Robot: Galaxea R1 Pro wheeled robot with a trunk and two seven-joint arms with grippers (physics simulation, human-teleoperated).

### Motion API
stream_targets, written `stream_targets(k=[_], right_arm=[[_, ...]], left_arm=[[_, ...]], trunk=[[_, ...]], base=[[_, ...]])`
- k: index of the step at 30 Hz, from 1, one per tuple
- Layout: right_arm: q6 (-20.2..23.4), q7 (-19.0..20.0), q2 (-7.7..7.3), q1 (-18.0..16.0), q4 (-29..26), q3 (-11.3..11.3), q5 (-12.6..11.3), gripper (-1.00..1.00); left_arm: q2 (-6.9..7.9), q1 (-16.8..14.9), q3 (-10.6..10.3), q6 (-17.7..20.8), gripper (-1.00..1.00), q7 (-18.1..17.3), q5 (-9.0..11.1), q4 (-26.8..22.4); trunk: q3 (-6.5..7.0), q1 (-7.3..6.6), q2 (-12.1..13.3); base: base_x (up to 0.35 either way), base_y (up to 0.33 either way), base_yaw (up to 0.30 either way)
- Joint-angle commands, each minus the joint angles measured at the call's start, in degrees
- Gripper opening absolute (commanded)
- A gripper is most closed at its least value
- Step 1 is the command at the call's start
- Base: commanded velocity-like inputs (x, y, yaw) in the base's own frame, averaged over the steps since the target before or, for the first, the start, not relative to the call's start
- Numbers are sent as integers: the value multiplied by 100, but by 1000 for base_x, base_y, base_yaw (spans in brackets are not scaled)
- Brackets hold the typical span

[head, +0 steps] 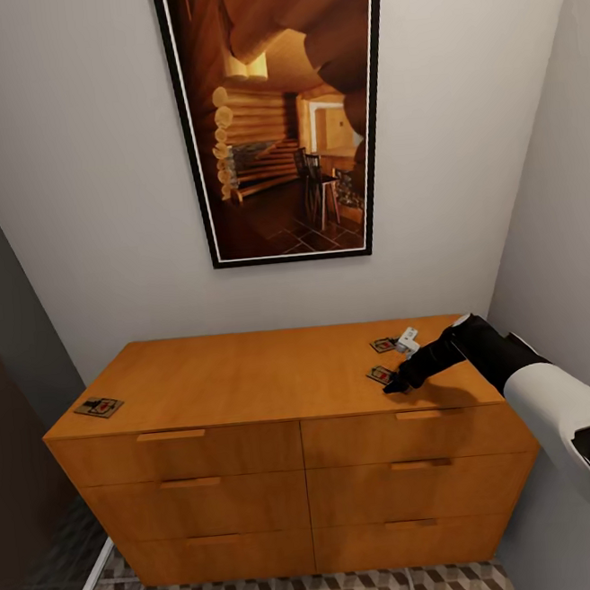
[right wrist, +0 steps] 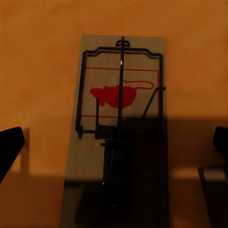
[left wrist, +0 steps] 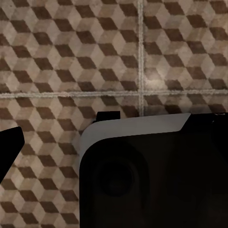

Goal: Take the four mousetraps from the cabinet in the bathroom and place them on the bathroom floor. Make sure all four end up on the same floor surface, and ensure that at least two of them are either under or directly next to the same bathroom sink.

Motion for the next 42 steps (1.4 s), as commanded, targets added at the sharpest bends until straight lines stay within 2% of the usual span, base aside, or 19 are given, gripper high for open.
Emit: stream_targets(k=[1,7,8,36,37,42], right_arm=[[45,19,-1,4,63,24,11,100],[-2,18,-1,5,76,24,11,100],[-3,18,-1,5,76,24,11,-100],[0,49,6,5,-7,2,11,-100],[686,46,9,4,-1039,-30,4,-100],[994,47,10,4,-1376,-45,4,-100]], left_arm=[[0,-5,-23,-19,100,23,-5,5],[0,-5,-23,-19,100,23,-5,5],[0,-5,-23,-19,100,23,-5,5],[-9,-5,-23,-19,100,23,-5,5],[-9,-5,-23,-19,100,23,-7,5],[-9,-6,-23,-19,100,23,-6,5]], trunk=[[-8,1,-2],[-8,1,-2],[-8,1,-2],[-8,1,-2],[-8,1,-2],[-8,1,-2]], base=[[0,0,0],[0,0,0],[0,0,0],[0,0,0],[0,0,0],[0,0,0]])
